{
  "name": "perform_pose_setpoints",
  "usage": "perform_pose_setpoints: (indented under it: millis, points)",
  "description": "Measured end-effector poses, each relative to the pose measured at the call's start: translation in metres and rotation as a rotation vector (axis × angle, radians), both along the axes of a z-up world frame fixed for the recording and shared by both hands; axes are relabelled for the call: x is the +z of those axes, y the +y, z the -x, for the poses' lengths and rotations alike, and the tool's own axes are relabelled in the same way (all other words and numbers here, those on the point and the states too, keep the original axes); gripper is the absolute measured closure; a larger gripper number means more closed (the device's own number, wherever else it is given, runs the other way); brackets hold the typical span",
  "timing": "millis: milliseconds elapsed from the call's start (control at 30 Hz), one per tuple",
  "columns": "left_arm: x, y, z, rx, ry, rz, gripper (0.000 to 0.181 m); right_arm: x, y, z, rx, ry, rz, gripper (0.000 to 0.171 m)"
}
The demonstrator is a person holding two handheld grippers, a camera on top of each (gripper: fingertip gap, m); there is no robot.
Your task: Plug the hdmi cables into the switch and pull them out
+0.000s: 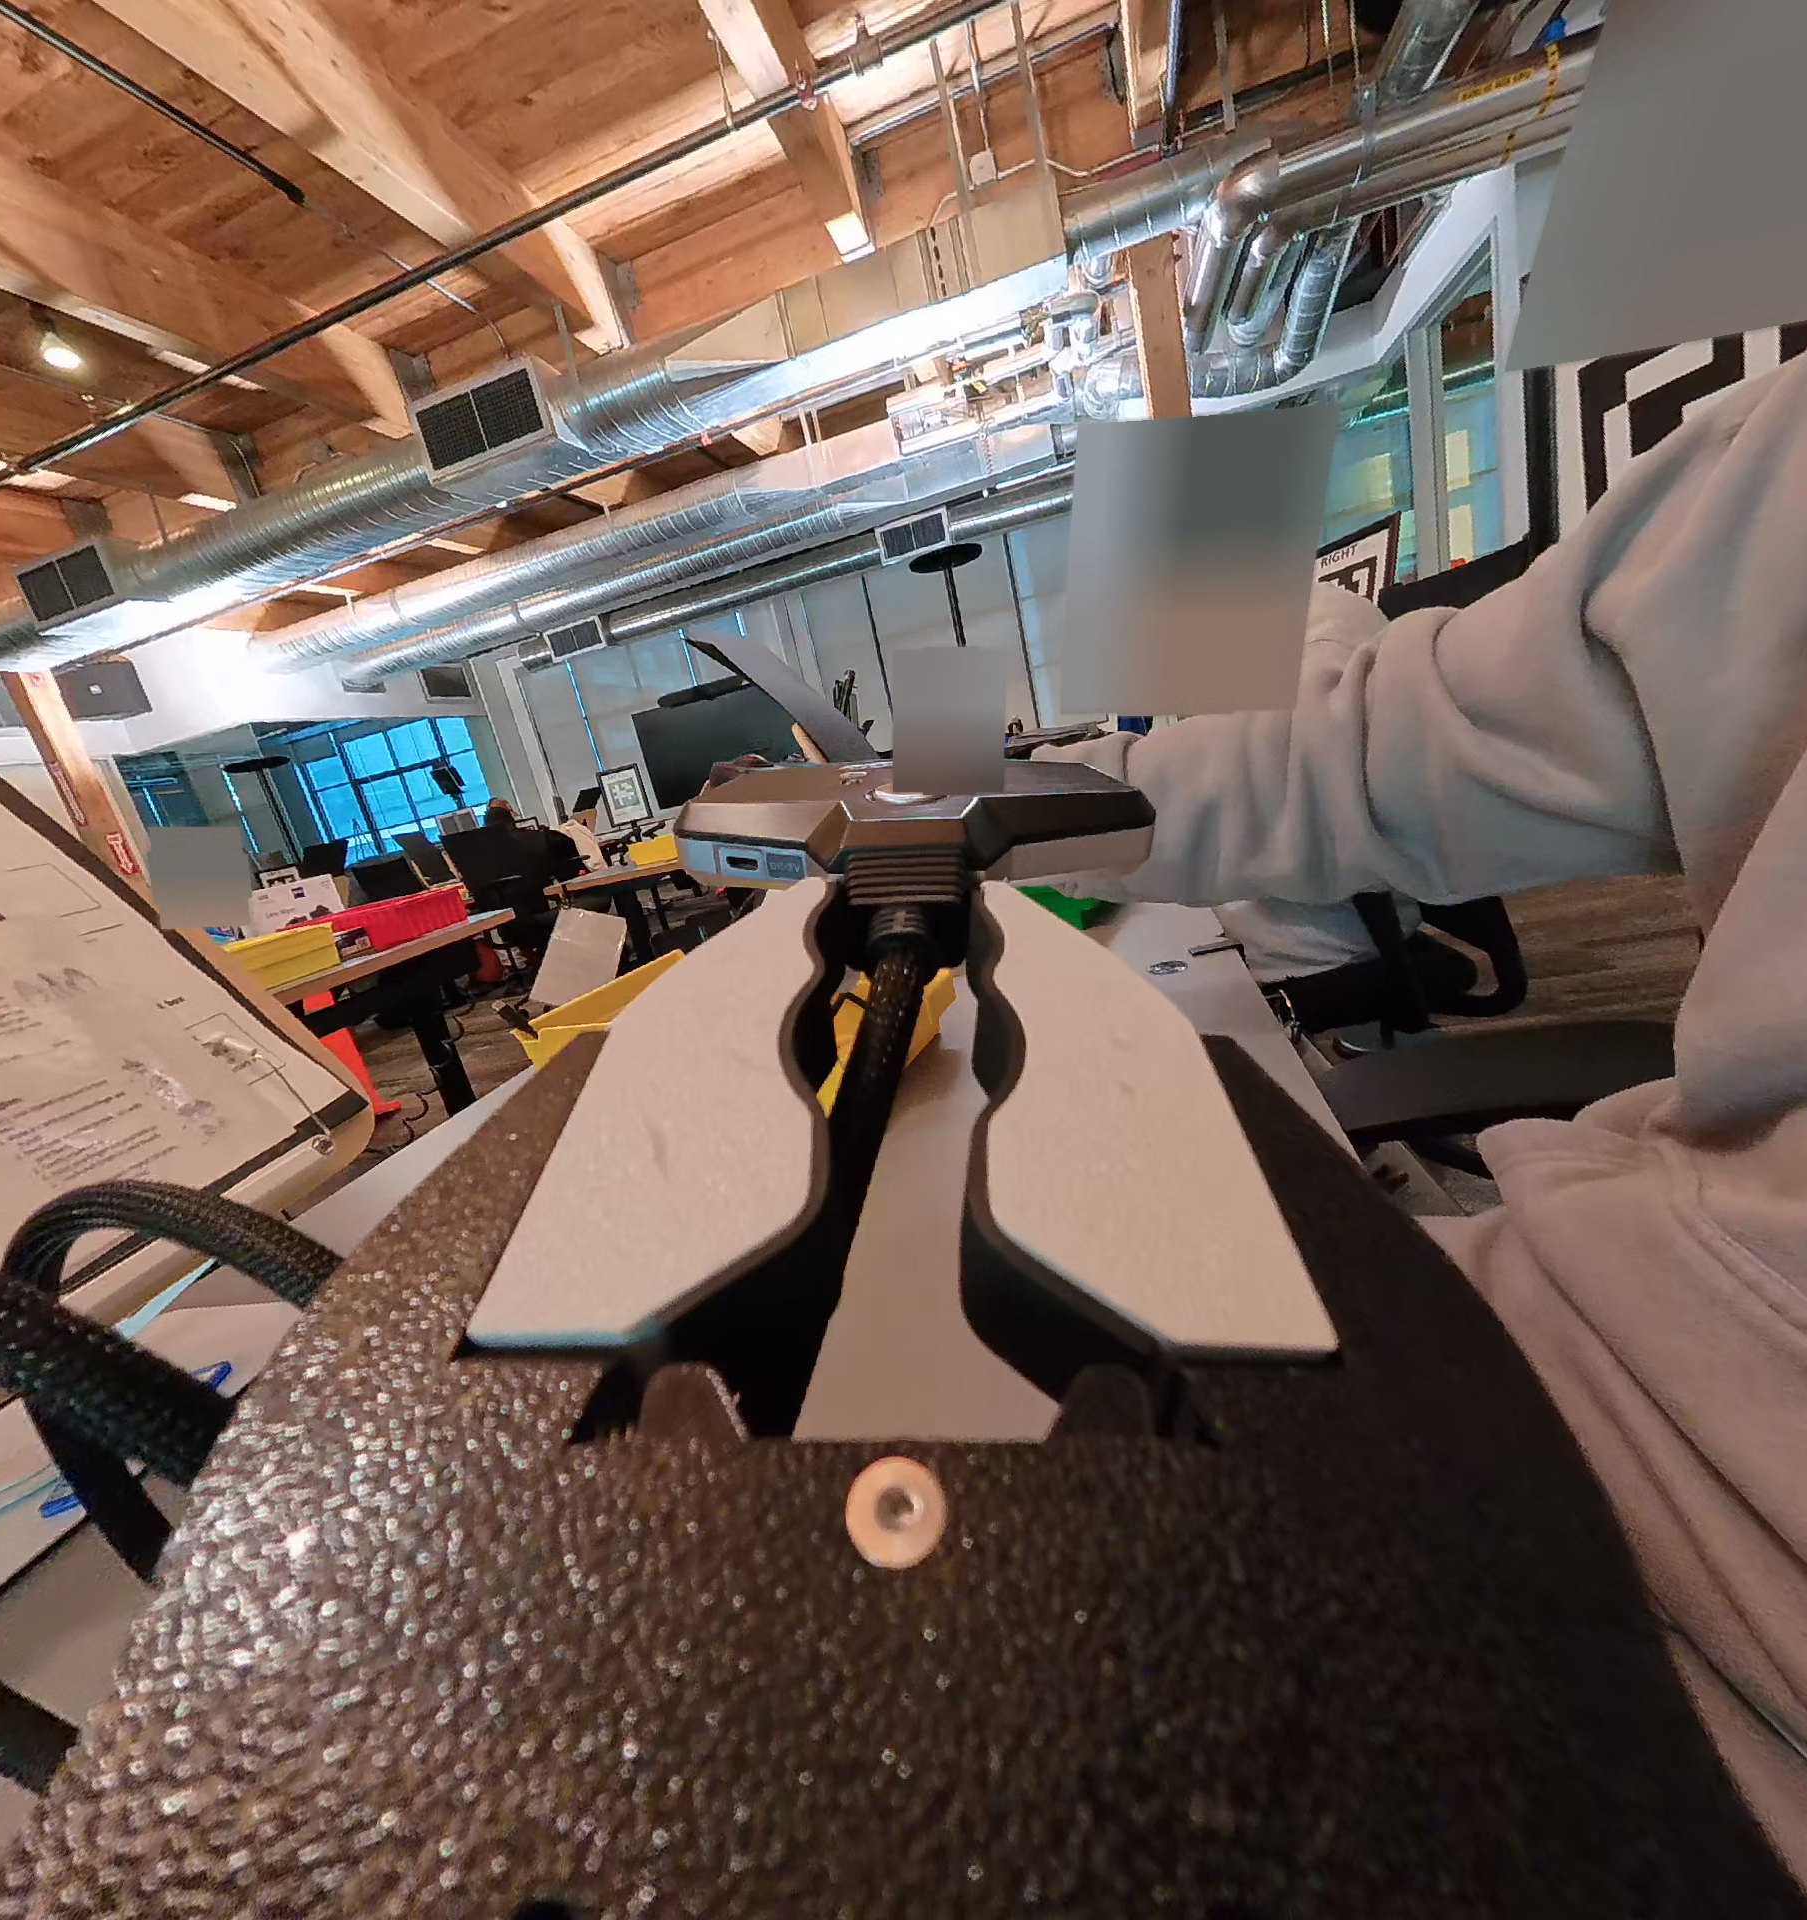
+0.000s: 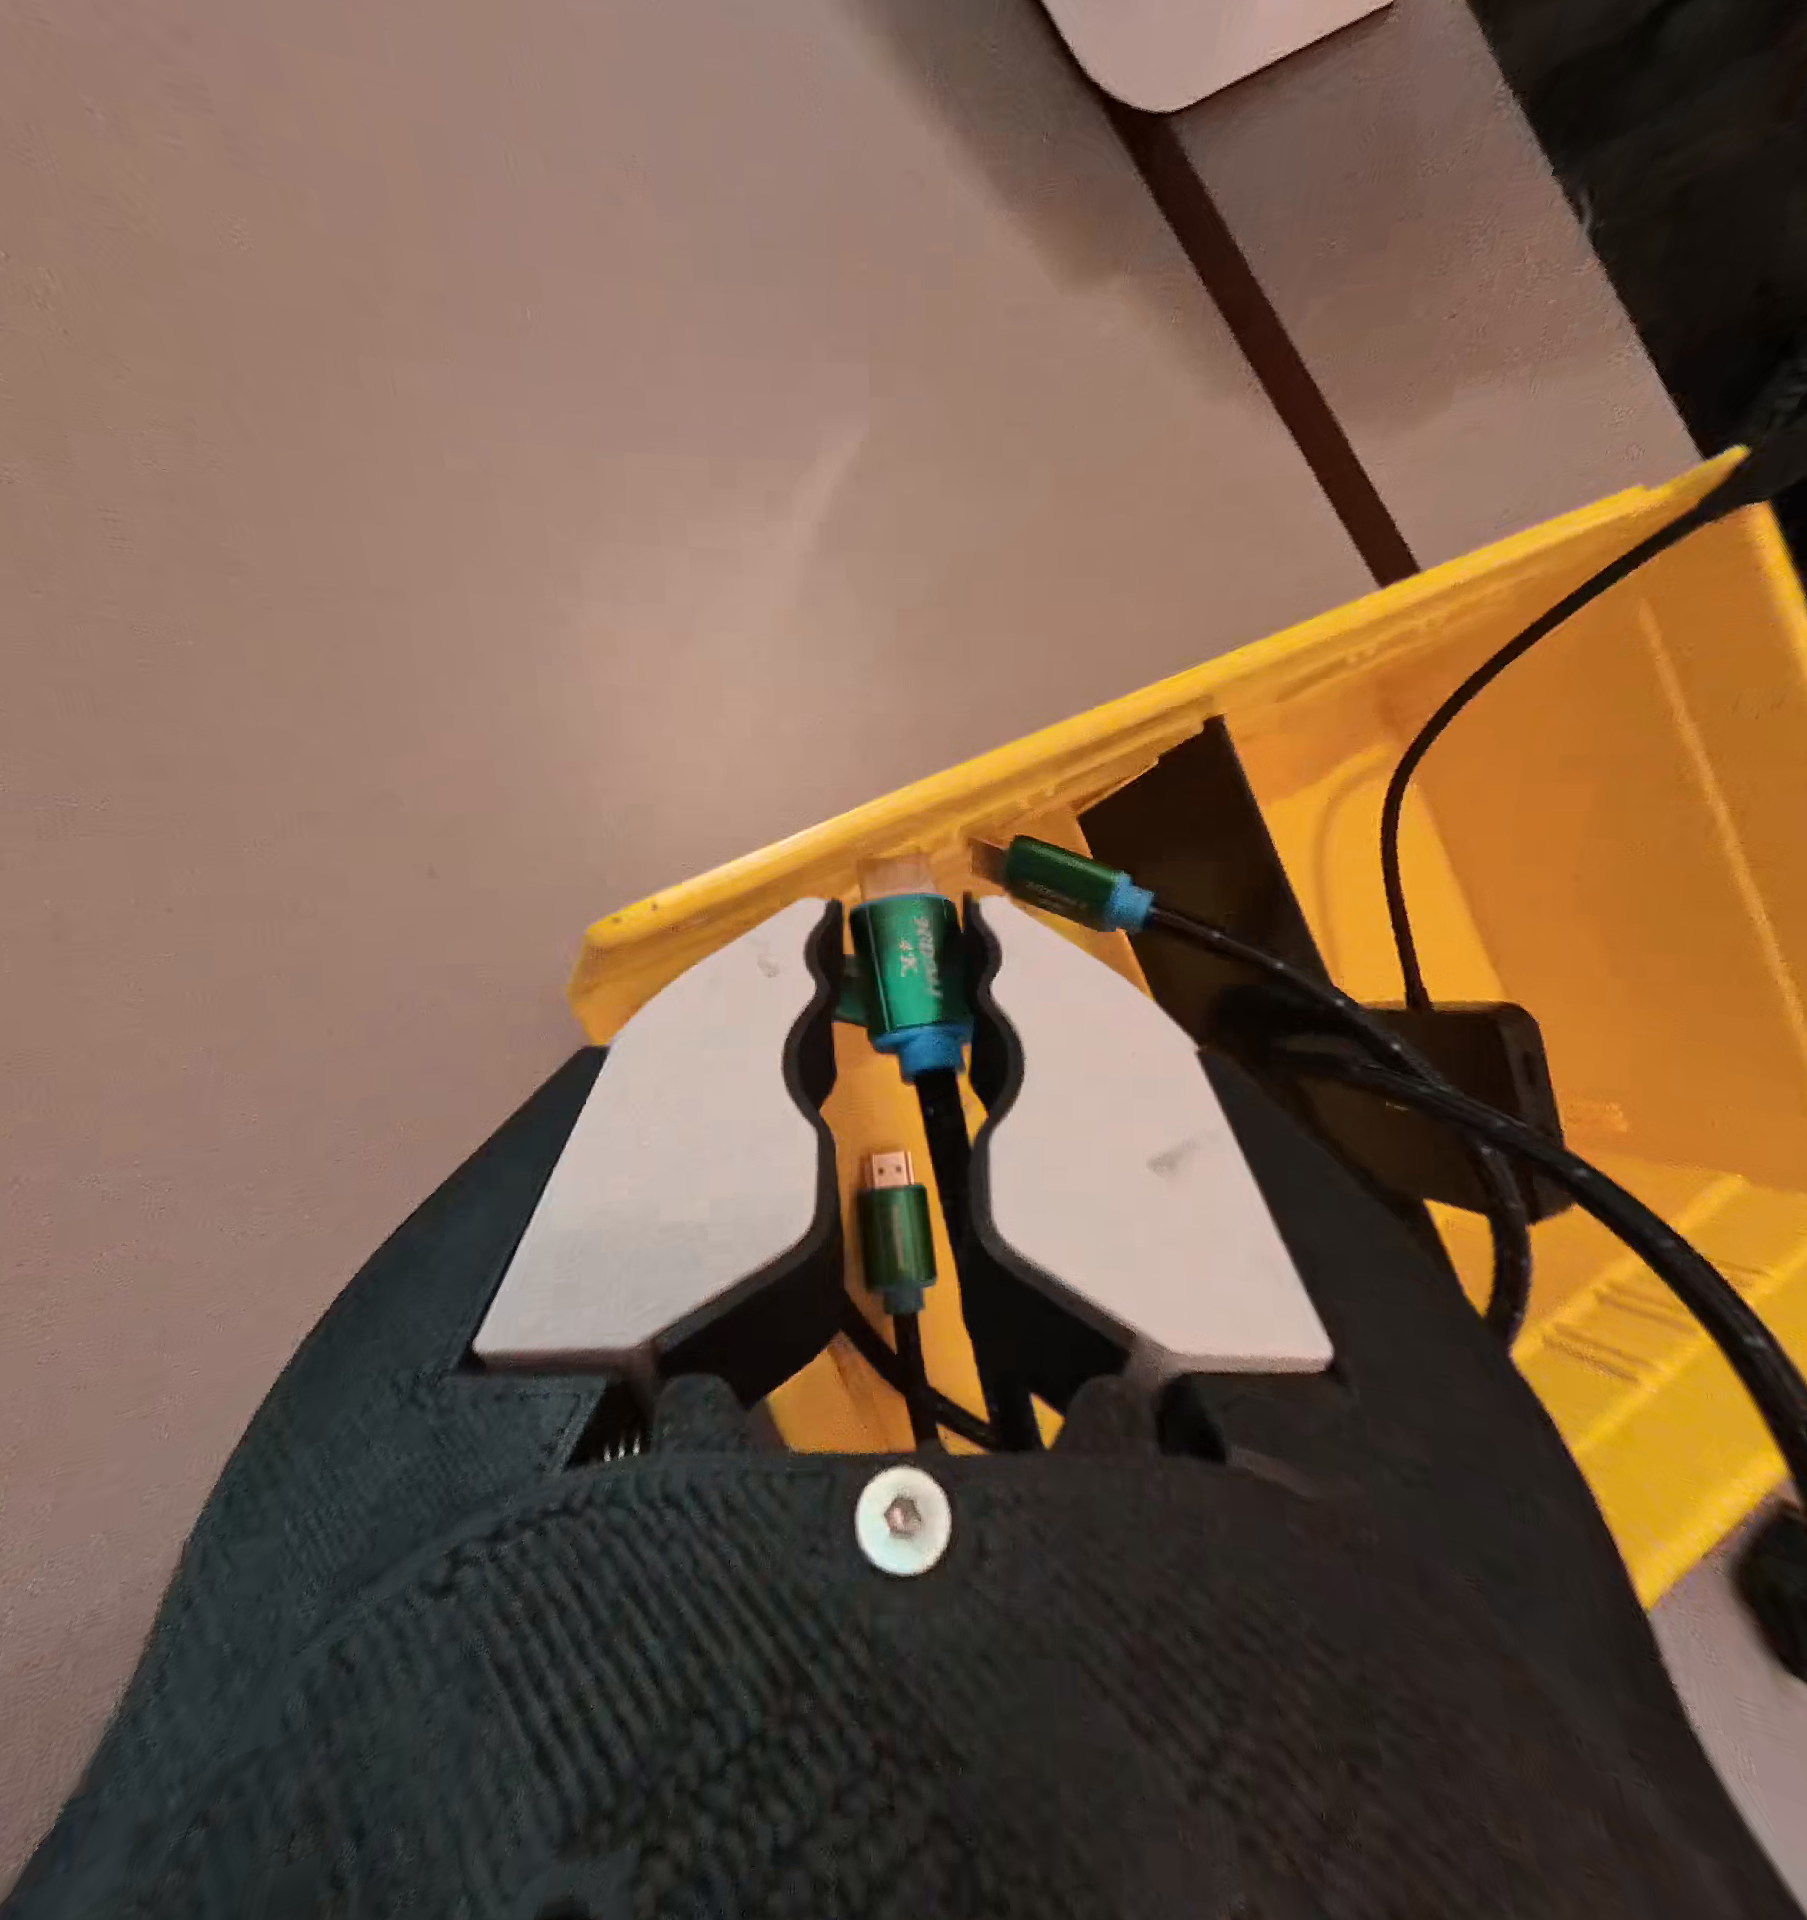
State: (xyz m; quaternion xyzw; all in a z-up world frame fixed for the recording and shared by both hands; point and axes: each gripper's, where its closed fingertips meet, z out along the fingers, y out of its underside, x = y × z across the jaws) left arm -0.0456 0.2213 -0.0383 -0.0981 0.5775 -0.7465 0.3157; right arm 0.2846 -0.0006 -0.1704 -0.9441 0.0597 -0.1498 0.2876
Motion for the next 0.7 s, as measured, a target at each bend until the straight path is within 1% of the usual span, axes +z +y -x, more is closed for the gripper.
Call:
perform_pose_setpoints:
  millis: [33, 67, 233, 433, 500, 567, 600, 633, 667, 700]
  points:
    - [0.0, 0.001, 0.0, -0.001, 0.0, 0.003, 0.16, -0.002, -0.001, 0.0, -0.003, -0.005, 0.023, 0.148]
    - [0.0, 0.001, 0.0, -0.002, -0.001, 0.005, 0.16, -0.002, -0.002, 0.001, -0.004, -0.001, 0.032, 0.146]
    - [0.001, 0.001, 0.0, -0.004, -0.004, 0.01, 0.16, 0.026, -0.005, 0.014, 0.006, 0.055, -0.027, 0.111]
    - [0.002, -0.004, 0.001, -0.012, -0.006, 0.001, 0.16, 0.077, 0.0, 0.026, -0.067, 0.056, -0.237, 0.083]
    - [0.002, -0.007, 0.001, -0.02, -0.007, -0.003, 0.16, 0.088, 0.007, 0.044, -0.076, 0.128, -0.29, 0.078]
    - [0.001, -0.01, 0.001, -0.026, -0.005, -0.007, 0.16, 0.091, 0.015, 0.068, -0.048, 0.205, -0.288, 0.078]
    - [0.0, -0.011, 0.0, -0.03, -0.003, -0.008, 0.16, 0.09, 0.017, 0.077, -0.047, 0.214, -0.269, 0.079]
    - [-0.001, -0.012, 0.0, -0.035, 0.0, -0.01, 0.16, 0.088, 0.017, 0.085, -0.037, 0.206, -0.23, 0.08]
    - [-0.001, -0.014, 0.0, -0.04, 0.002, -0.012, 0.16, 0.082, 0.014, 0.093, -0.011, 0.179, -0.163, 0.083]
    - [-0.002, -0.015, 0.0, -0.042, 0.004, -0.013, 0.16, 0.072, 0.006, 0.1, 0.034, 0.127, -0.066, 0.087]
